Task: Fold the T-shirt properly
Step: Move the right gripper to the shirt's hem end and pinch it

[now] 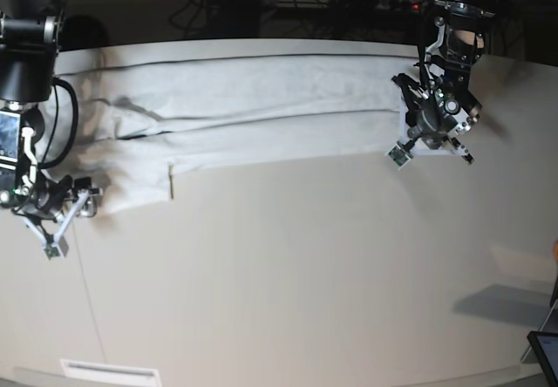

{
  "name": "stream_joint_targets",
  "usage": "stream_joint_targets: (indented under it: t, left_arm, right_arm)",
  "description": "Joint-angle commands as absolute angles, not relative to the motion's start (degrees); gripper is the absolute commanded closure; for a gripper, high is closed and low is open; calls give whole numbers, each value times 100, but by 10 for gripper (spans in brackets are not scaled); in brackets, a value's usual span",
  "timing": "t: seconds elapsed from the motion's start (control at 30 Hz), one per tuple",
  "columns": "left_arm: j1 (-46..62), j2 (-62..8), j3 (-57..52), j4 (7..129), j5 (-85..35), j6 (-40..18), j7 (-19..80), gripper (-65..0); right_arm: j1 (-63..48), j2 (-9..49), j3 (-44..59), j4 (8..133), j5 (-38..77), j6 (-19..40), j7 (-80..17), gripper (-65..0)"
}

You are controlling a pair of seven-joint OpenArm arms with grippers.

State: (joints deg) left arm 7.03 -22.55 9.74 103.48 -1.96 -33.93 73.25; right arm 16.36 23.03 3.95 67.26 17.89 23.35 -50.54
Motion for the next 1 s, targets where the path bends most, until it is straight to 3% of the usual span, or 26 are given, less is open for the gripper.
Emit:
stream_joint_targets:
  t: [0.0,0.13,0.7,0.73,0.8,0.9,0.97]
  left_arm:
    - [673,-2316,945,10404,-189,-3380,7345,0]
    - [673,-2316,954,10404,-189,-3380,7345,0]
    - [655,-2316,954,10404,-180,-3380,7354,0]
    - [655,-2316,954,10404,-180,-3380,7354,0]
    - [655,-2316,954,10404,-180,-3380,7354,0]
    - [655,-2316,954,10404,-180,-3380,7354,0]
    - [655,-2316,954,10404,-180,-3380,7363,0]
  right_arm:
    - [1780,2422,418,6747,1824,2325,-4901,-424]
    - [1842,2440,418,6580,1824,2325,-4796,-479]
    - [1991,2299,-127,6396,1833,2325,-4796,-477]
    - [1991,2281,-127,6396,1833,2325,-4796,-461]
    - [1991,2264,-127,6396,1833,2325,-4796,-369]
    - [2009,2246,-127,6273,1833,2325,-4796,-132]
    - [2114,2246,-136,6079,1833,2325,-4796,-12]
